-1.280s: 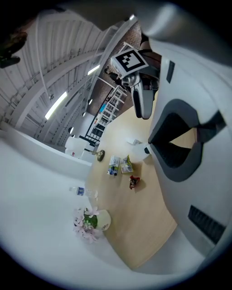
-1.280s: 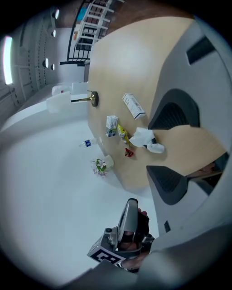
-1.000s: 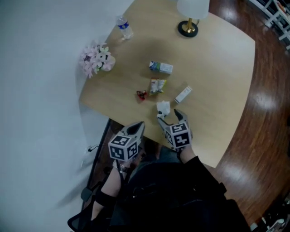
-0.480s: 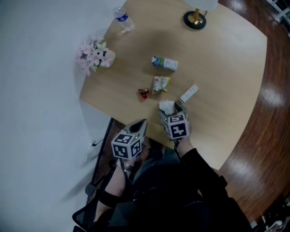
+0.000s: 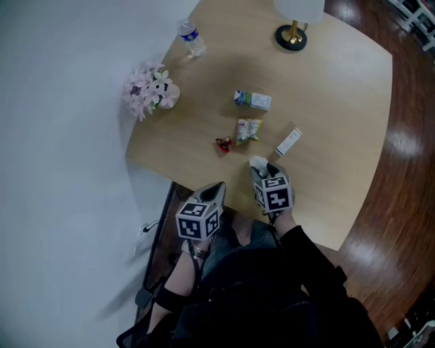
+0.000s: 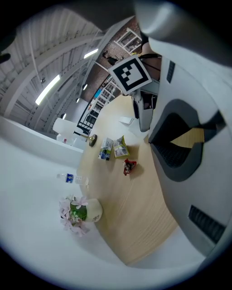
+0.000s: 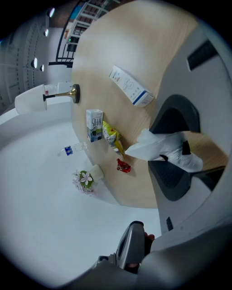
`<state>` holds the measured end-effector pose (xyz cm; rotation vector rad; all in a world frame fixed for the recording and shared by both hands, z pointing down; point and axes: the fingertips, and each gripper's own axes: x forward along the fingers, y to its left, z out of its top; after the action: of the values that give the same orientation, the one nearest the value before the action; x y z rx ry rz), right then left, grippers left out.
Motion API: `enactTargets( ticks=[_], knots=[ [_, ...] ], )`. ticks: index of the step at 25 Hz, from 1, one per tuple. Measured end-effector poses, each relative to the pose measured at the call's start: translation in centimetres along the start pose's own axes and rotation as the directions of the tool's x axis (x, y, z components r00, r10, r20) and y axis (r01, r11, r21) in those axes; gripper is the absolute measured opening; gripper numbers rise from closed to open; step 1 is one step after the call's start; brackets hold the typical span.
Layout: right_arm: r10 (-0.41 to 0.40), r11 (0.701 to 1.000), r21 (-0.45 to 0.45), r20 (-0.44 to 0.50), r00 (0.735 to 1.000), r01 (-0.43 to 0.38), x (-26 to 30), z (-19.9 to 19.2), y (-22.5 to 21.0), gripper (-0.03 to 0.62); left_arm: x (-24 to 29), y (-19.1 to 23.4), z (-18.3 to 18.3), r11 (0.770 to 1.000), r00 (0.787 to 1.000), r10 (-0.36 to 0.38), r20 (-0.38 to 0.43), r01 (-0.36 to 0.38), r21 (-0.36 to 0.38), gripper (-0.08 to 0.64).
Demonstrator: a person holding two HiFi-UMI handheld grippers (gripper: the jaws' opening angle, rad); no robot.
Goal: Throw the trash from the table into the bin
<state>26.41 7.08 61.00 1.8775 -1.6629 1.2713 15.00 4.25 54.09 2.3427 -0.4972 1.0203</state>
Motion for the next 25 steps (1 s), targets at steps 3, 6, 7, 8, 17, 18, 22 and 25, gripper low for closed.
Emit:
enactTargets(
  ticks=[3,6,7,8,17,18,22,25],
  knots=[
    [-0.046,0.999,0.013,0.045,0.998,0.046,-3.0,1.0,0.0,0.183,-0.5,-0.6,1.0,0.995,0.997,-0.077,0.003,0.076,0.065,0.003],
    [-0.077,0.995,0.067,0.102,0.992,0.070,-7.2,1.1,1.6,0.181,-2.9,-1.0,1.3,0.978,0.991,-0.133,-0.010,0.133,0.163,0.003],
    [-0.084,0.994,0.083,0.121,0.989,0.075,-8.4,1.1,2.2,0.181,-3.9,-1.0,1.5,0.971,0.989,-0.150,-0.007,0.149,0.186,0.003],
    [-0.091,0.992,0.096,0.139,0.986,0.078,-9.6,1.0,2.9,0.179,-5.0,-0.9,1.6,0.965,0.986,-0.165,-0.002,0.162,0.204,0.003],
    [-0.147,0.981,0.161,0.221,0.964,0.113,-16.4,-1.4,7.6,0.176,-10.5,0.9,-0.7,0.925,0.972,-0.236,-0.011,0.228,0.304,0.002],
    [-0.150,0.980,0.163,0.218,0.964,0.115,-16.5,-1.9,7.8,0.176,-10.5,1.1,-1.2,0.928,0.970,-0.241,-0.014,0.235,0.291,0.002],
    [-0.152,0.981,0.152,0.210,0.966,0.121,-16.8,-2.4,8.2,0.175,-10.8,1.5,-1.9,0.937,0.969,-0.245,0.001,0.237,0.256,0.002],
    [-0.137,0.985,0.129,0.210,0.968,0.112,-16.5,-2.2,8.6,0.175,-11.3,2.0,-1.7,0.941,0.973,-0.231,0.022,0.218,0.258,0.002]
  ],
)
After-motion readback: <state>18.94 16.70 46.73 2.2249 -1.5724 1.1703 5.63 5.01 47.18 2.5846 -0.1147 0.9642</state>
